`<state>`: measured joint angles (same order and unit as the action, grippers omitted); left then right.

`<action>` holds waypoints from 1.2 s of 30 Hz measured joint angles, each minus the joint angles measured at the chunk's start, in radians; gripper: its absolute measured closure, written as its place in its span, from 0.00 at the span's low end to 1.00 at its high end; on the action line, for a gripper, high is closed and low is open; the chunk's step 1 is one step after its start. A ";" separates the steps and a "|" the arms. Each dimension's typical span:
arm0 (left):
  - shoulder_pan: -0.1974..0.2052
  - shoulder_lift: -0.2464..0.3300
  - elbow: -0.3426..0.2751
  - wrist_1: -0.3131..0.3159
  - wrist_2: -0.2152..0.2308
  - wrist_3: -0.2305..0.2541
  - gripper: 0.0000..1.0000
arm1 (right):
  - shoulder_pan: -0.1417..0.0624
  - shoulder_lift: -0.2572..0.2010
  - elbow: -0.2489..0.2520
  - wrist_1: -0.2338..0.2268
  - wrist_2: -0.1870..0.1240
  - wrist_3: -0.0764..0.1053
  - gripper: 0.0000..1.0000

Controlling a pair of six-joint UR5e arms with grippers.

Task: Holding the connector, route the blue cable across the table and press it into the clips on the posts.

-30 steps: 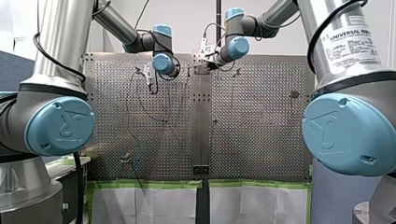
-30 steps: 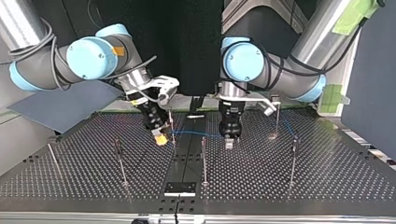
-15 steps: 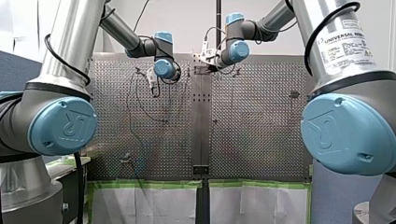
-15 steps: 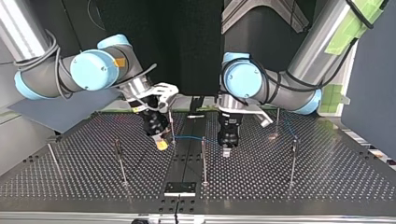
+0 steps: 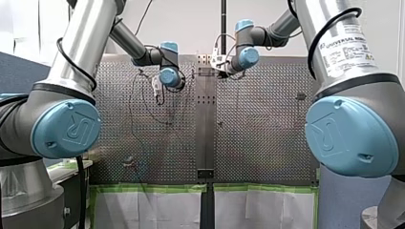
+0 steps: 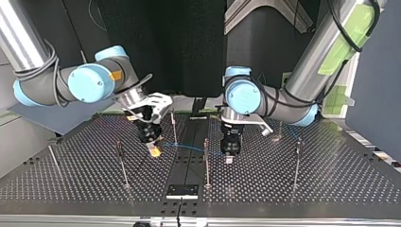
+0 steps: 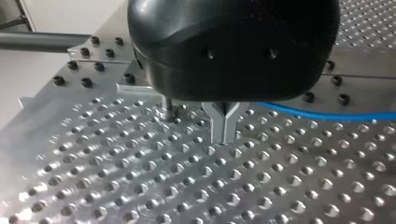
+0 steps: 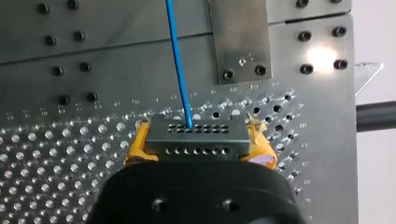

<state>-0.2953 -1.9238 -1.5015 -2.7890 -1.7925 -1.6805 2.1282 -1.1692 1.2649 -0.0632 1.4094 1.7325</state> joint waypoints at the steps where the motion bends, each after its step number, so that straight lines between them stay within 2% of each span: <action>1: 0.001 -0.002 0.001 -0.001 0.000 0.000 1.00 | -0.002 0.001 -0.001 -0.001 -0.001 -0.001 1.00; 2: 0.001 -0.003 0.001 -0.002 -0.001 0.000 1.00 | -0.004 0.001 -0.002 -0.001 -0.002 -0.001 1.00; 3: 0.001 -0.004 0.001 -0.004 -0.003 0.000 0.85 | -0.005 0.002 -0.003 -0.001 -0.003 -0.002 1.00; 4: 0.001 -0.004 0.001 -0.006 -0.008 0.001 0.85 | -0.007 0.002 -0.003 -0.001 -0.005 -0.002 1.00; 6: -0.001 -0.004 0.001 -0.011 -0.019 0.002 0.64 | -0.010 0.002 -0.004 -0.001 -0.006 -0.003 1.00; 7: -0.003 -0.003 0.001 -0.015 -0.028 0.002 0.64 | -0.011 0.002 -0.004 -0.001 -0.007 -0.003 1.00; 8: -0.004 -0.003 0.001 -0.019 -0.034 0.002 0.45 | -0.012 0.002 -0.004 -0.001 -0.007 -0.004 1.00; 9: -0.006 -0.002 0.001 -0.024 -0.041 0.002 0.32 | -0.013 0.002 -0.004 -0.001 -0.007 -0.004 1.00; 10: -0.007 -0.002 0.002 -0.032 -0.048 0.003 0.32 | -0.014 0.002 -0.004 -0.001 -0.007 -0.004 1.00; 11: -0.008 -0.001 0.002 -0.038 -0.051 0.004 0.11 | -0.015 0.002 -0.004 -0.001 -0.007 -0.005 1.00; 12: -0.009 0.000 0.002 -0.044 -0.055 0.005 0.00 | -0.016 0.002 -0.004 -0.001 -0.007 -0.005 1.00; 22: -0.032 0.056 -0.014 -0.141 -0.097 0.012 0.00 | -0.033 0.001 -0.005 0.000 -0.005 -0.006 1.00; 31: -0.062 0.129 -0.080 -0.171 -0.057 0.005 0.00 | -0.045 0.000 -0.005 0.001 -0.004 -0.007 1.00; 36: -0.076 0.167 -0.112 -0.178 -0.055 0.002 0.00 | -0.048 -0.002 -0.005 0.002 -0.005 -0.007 1.00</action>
<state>-0.3716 -1.7564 -1.6139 -2.9667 -1.8474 -1.6785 2.0799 -1.1711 1.2604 -0.0609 1.4041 1.7254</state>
